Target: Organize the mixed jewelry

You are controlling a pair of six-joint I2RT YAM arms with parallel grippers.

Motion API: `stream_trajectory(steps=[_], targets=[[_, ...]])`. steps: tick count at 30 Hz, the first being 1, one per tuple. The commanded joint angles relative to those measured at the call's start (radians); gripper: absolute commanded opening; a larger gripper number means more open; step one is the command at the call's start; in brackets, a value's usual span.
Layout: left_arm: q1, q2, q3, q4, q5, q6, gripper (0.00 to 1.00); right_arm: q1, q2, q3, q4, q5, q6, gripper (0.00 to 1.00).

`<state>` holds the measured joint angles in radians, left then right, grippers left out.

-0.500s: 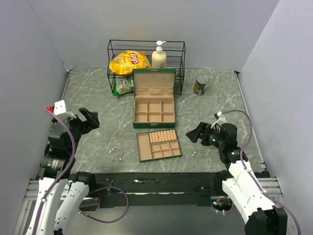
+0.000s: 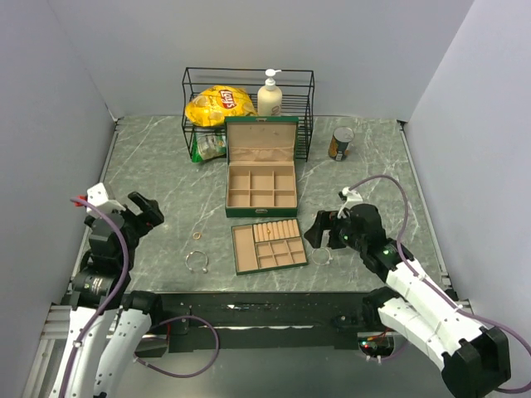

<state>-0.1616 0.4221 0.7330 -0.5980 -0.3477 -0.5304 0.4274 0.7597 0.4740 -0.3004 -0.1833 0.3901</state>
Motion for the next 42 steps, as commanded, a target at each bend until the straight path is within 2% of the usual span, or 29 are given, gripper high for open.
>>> stream_trajectory(steps=[1, 5, 8, 12, 20, 22, 27, 31, 35, 42], targets=[[-0.003, 0.017, -0.007, 0.059, -0.122, -0.089, 0.96, 0.014, 0.026, 0.057, -0.025, 0.073, -0.023, 1.0], [-0.001, 0.066, -0.017, 0.115, -0.05, -0.054, 0.96, 0.02, 0.055, 0.089, -0.036, 0.041, -0.028, 1.0], [0.002, 0.13, 0.008, 0.083, -0.047, -0.066, 0.96, 0.022, 0.084, 0.118, -0.052, 0.019, -0.036, 1.0], [0.002, 0.185, 0.019, 0.081, 0.024, -0.036, 0.96, 0.024, 0.118, 0.155, -0.098, -0.004, -0.036, 1.0], [0.002, 0.193, 0.013, 0.106, 0.122, 0.066, 0.96, 0.03, 0.154, 0.25, -0.327, -0.008, 0.038, 1.0], [0.002, 0.199, 0.022, 0.078, 0.108, 0.057, 0.96, 0.034, 0.171, 0.285, -0.354, -0.016, 0.041, 1.0], [0.002, 0.179, 0.043, 0.066, 0.099, 0.066, 0.96, 0.068, 0.168, 0.267, -0.244, 0.01, 0.004, 0.97], [0.005, 0.146, 0.032, 0.064, 0.093, 0.053, 0.96, 0.135, 0.21, 0.265, -0.183, 0.025, 0.045, 0.94], [0.005, 0.133, 0.029, 0.063, 0.084, 0.052, 0.96, 0.325, 0.279, 0.291, -0.126, 0.116, 0.081, 0.92], [0.005, 0.168, 0.022, 0.053, 0.046, 0.029, 0.96, 0.56, 0.495, 0.414, -0.135, 0.206, 0.151, 0.84]])
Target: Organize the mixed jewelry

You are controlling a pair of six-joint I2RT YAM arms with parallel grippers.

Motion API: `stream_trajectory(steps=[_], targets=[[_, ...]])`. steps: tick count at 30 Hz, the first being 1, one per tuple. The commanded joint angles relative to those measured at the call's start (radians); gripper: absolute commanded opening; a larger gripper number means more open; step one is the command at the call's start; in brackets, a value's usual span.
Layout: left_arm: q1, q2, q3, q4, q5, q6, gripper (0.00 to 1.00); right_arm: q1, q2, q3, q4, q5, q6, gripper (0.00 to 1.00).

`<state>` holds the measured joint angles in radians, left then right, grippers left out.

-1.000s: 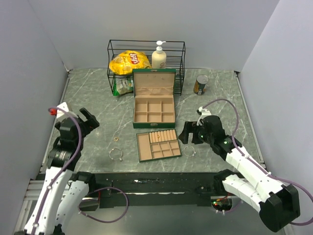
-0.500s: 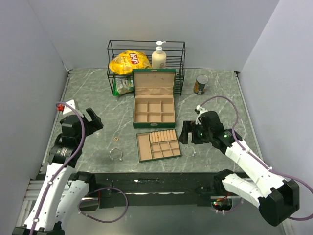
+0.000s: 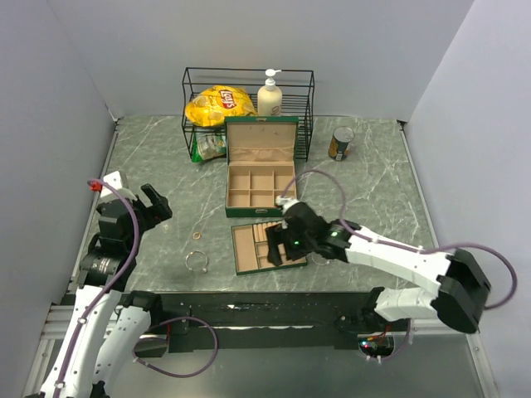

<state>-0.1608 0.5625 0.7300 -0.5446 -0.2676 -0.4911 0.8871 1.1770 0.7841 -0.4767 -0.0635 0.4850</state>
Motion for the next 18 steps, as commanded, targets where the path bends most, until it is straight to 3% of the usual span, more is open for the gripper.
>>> stream_trajectory(steps=[1, 4, 10, 12, 14, 18], targets=[[0.004, 0.039, 0.029, -0.002, -0.035, -0.009, 0.96, 0.122, 0.094, 0.125, -0.003, 0.149, 0.066, 0.83], [0.004, 0.077, 0.032, 0.0, -0.018, -0.003, 0.96, 0.147, 0.112, 0.152, -0.077, 0.27, 0.131, 0.83], [0.004, 0.131, 0.039, 0.008, 0.025, 0.011, 0.96, 0.133, 0.0, 0.075, -0.172, 0.399, 0.182, 0.79], [0.004, 0.152, 0.045, 0.005, 0.03, 0.009, 0.96, 0.047, -0.077, 0.012, -0.197, 0.41, 0.195, 0.78], [0.004, 0.163, 0.048, 0.005, 0.033, 0.009, 0.96, -0.108, -0.144, -0.082, -0.157, 0.34, 0.144, 0.76], [0.006, 0.178, 0.051, 0.006, 0.047, 0.013, 0.96, -0.276, -0.267, -0.157, -0.092, 0.216, 0.043, 0.76]])
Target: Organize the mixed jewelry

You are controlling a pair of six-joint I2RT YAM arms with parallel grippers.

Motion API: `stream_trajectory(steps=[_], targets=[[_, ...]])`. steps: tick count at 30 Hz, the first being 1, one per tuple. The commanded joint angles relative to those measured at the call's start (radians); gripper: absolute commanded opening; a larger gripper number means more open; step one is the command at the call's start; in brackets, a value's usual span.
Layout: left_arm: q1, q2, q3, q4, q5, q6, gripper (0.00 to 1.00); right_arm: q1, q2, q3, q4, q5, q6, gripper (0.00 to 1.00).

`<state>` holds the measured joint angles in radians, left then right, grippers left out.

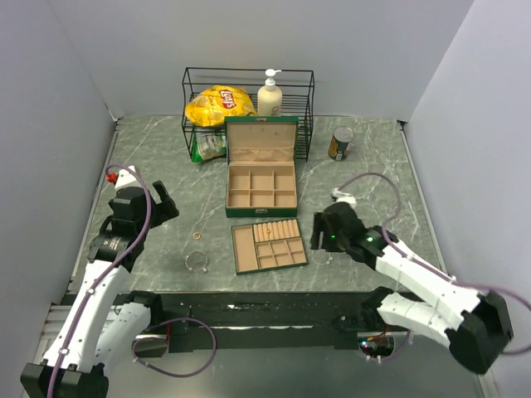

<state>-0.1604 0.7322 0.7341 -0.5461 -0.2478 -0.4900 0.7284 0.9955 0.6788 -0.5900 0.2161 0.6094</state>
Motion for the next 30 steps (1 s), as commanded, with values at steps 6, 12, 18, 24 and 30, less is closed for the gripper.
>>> stream_trajectory(steps=[6, 12, 18, 24, 30], targets=[[0.005, 0.01, 0.044, 0.009, 0.028, 0.013, 0.96, -0.221, 0.017, -0.062, 0.058, -0.158, -0.165, 0.73], [0.005, 0.016, 0.042, 0.009, 0.025, 0.011, 0.96, -0.247, 0.103, -0.054, 0.058, -0.155, -0.146, 0.66], [0.005, 0.029, 0.044, 0.012, 0.035, 0.014, 0.96, -0.287, 0.149, -0.07, 0.084, -0.168, -0.14, 0.61], [0.005, 0.033, 0.044, 0.012, 0.039, 0.016, 0.96, -0.3, 0.204, -0.082, 0.111, -0.191, -0.143, 0.57], [0.005, 0.036, 0.042, 0.015, 0.044, 0.016, 0.96, -0.303, 0.236, -0.09, 0.117, -0.207, -0.134, 0.55]])
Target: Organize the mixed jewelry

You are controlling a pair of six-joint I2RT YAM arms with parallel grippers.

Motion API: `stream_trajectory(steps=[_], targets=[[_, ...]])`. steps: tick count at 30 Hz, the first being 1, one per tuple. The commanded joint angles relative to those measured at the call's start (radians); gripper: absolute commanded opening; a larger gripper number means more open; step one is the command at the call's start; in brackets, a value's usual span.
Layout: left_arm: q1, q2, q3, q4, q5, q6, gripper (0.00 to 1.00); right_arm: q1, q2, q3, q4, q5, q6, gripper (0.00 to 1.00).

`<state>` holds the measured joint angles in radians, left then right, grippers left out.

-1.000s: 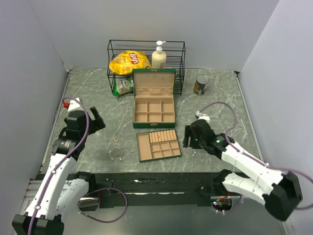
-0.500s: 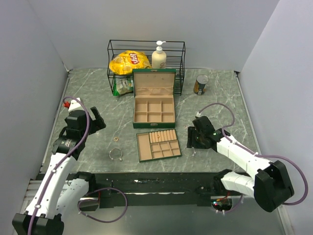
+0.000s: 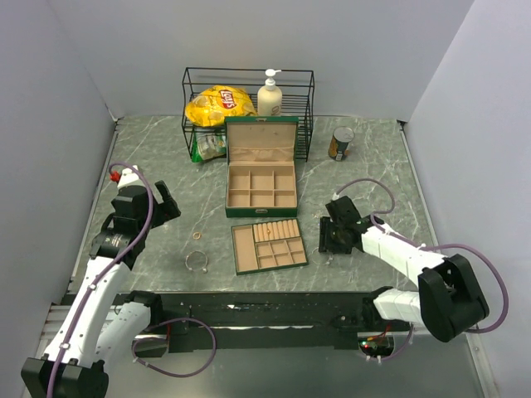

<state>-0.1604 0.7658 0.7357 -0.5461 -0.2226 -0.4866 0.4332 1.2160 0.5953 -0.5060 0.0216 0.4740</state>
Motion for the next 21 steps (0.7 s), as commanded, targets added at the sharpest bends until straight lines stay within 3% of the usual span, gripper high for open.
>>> stream_trajectory(steps=[1, 10, 11, 19, 21], targets=[[0.005, 0.003, 0.039, 0.015, 0.019, 0.013, 0.96, -0.007, 0.023, -0.005, 0.032, -0.006, 0.009, 0.55], [0.005, 0.009, 0.039, 0.017, 0.022, 0.013, 0.96, -0.007, 0.079, 0.012, 0.018, 0.005, 0.02, 0.46], [0.005, 0.009, 0.039, 0.017, 0.023, 0.013, 0.96, -0.007, 0.083, 0.014, 0.018, 0.006, 0.018, 0.4], [0.005, 0.021, 0.039, 0.017, 0.029, 0.014, 0.96, -0.008, 0.111, 0.029, 0.014, -0.008, 0.005, 0.26], [0.005, 0.024, 0.041, 0.017, 0.031, 0.014, 0.96, -0.008, 0.111, 0.029, 0.017, -0.012, 0.002, 0.19]])
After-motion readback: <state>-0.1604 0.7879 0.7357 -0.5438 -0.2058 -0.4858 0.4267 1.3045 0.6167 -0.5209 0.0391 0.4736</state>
